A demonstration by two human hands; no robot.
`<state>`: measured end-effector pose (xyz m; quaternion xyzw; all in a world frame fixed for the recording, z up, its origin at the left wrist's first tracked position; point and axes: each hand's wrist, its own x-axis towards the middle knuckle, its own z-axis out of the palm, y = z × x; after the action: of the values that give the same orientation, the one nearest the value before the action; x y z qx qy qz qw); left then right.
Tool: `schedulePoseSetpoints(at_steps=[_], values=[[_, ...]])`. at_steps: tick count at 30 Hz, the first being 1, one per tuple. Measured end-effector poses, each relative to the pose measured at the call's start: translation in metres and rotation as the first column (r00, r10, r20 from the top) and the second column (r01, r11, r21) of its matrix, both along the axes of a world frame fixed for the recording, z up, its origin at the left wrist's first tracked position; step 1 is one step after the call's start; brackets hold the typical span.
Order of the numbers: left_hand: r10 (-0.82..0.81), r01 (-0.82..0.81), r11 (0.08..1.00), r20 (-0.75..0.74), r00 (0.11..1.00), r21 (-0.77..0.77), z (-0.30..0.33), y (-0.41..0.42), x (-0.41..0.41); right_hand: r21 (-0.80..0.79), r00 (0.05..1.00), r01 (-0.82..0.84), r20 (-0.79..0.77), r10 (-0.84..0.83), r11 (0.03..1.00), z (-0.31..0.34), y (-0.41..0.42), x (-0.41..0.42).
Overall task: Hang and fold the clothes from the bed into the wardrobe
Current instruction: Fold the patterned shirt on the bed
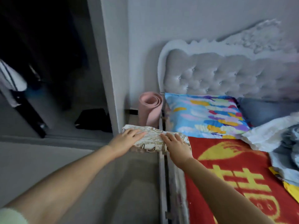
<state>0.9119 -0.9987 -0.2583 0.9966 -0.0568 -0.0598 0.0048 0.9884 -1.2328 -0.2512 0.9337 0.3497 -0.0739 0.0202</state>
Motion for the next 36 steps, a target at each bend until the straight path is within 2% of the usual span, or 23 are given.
schedulePoseSetpoints(at_steps=[3,10,14,18,24,30,36], values=[[0.124,-0.124,0.992,-0.015,0.992,-0.014,-0.001,0.082,-0.04,0.004,0.994,-0.11,0.004,0.11,0.994,-0.004,0.092,-0.014],[0.297,-0.296,0.955,-0.075,0.952,0.023,0.012,0.293,-0.13,0.049,0.95,-0.305,-0.05,0.308,0.951,-0.007,0.329,-0.061],[0.352,-0.351,0.936,-0.088,0.932,0.024,0.008,0.38,-0.159,0.043,0.923,-0.374,-0.079,0.376,0.926,-0.013,0.425,-0.075],[0.409,-0.407,0.913,-0.117,0.905,0.037,-0.007,0.431,-0.165,0.001,0.901,-0.422,-0.111,0.419,0.907,-0.023,0.486,-0.07],[0.409,-0.408,0.912,-0.135,0.902,0.037,-0.04,0.499,-0.117,-0.025,0.886,-0.442,-0.166,0.432,0.897,-0.052,0.554,-0.022],[0.376,-0.364,0.926,-0.166,0.912,0.1,-0.072,0.582,-0.024,-0.075,0.892,-0.432,-0.185,0.413,0.899,-0.077,0.635,0.066],[0.394,-0.383,0.919,-0.192,0.899,0.094,-0.097,0.664,0.064,-0.139,0.895,-0.435,-0.175,0.41,0.89,-0.102,0.728,0.155]])
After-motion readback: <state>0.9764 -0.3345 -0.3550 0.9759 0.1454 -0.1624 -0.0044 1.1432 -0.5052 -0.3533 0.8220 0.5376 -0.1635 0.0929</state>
